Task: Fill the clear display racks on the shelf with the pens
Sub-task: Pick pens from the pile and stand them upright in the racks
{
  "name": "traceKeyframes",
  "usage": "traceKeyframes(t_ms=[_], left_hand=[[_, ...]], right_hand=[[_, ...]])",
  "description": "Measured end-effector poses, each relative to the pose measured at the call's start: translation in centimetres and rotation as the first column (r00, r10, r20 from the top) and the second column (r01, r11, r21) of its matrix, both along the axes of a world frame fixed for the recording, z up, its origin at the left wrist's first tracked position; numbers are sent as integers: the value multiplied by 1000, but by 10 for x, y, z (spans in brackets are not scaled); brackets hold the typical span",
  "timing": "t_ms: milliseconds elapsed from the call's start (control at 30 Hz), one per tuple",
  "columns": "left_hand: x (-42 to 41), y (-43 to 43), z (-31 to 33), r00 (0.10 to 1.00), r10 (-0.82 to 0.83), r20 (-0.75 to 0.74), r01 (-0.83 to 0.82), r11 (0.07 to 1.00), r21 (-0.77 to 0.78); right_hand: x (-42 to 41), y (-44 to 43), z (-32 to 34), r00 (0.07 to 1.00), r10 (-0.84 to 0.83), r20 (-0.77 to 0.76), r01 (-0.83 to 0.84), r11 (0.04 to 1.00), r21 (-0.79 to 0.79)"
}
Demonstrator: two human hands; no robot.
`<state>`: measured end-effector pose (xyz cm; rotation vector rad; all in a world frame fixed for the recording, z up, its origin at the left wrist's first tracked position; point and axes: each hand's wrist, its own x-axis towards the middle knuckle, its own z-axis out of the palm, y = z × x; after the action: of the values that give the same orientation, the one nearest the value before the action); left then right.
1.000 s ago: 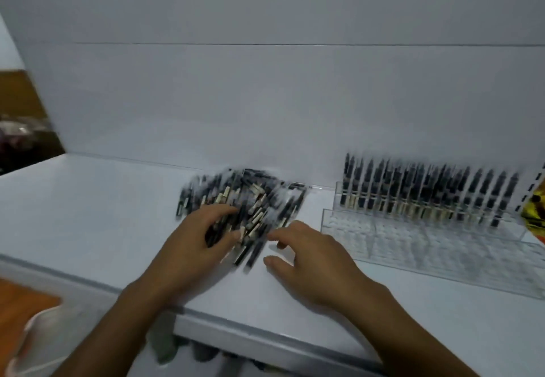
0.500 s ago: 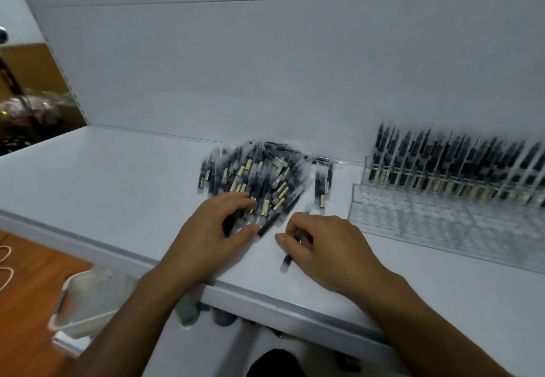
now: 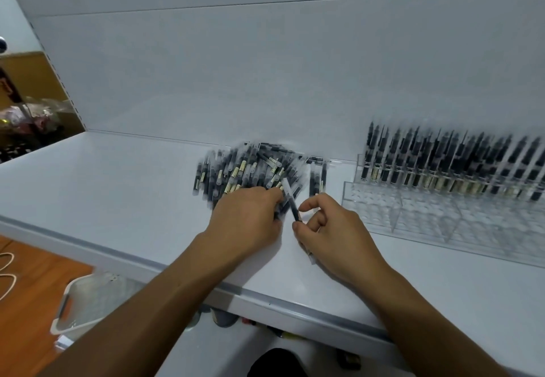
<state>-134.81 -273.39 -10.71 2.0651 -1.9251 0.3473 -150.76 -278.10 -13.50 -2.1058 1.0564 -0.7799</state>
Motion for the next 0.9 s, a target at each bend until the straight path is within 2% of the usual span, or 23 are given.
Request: traceKeyframes(t_ms=[133, 233, 333, 467, 533, 600, 767, 900], left_hand=[[5, -2, 1, 993, 51, -102, -43, 996, 78], [12, 6, 4, 960, 59, -275, -37, 996, 86], [29, 23, 7, 887, 75, -455, -56, 997, 56], [65, 48, 1, 752, 208, -626, -224, 973, 55], [77, 56, -5, 725, 296, -621, -300, 948, 101], [80, 58, -12, 738, 334, -586, -334, 936, 112], [70, 52, -15, 741, 355, -570, -312, 934, 175], [62, 45, -13, 790, 340, -510, -294, 940, 172]], right_hand=[[1, -2, 1, 998, -7, 59, 4, 998, 56], [1, -1, 1, 995, 13, 102, -21, 997, 80], [2, 1, 0, 989, 54, 136, -69, 991, 112], [3, 3, -1, 987, 93, 128, -108, 987, 115], [4, 5, 0, 988, 105, 117, -118, 987, 110], [5, 6, 0, 987, 111, 114, -123, 986, 109], [4, 8, 2, 989, 115, 95, -125, 986, 110], [3, 9, 3, 989, 118, 84, -127, 986, 110]])
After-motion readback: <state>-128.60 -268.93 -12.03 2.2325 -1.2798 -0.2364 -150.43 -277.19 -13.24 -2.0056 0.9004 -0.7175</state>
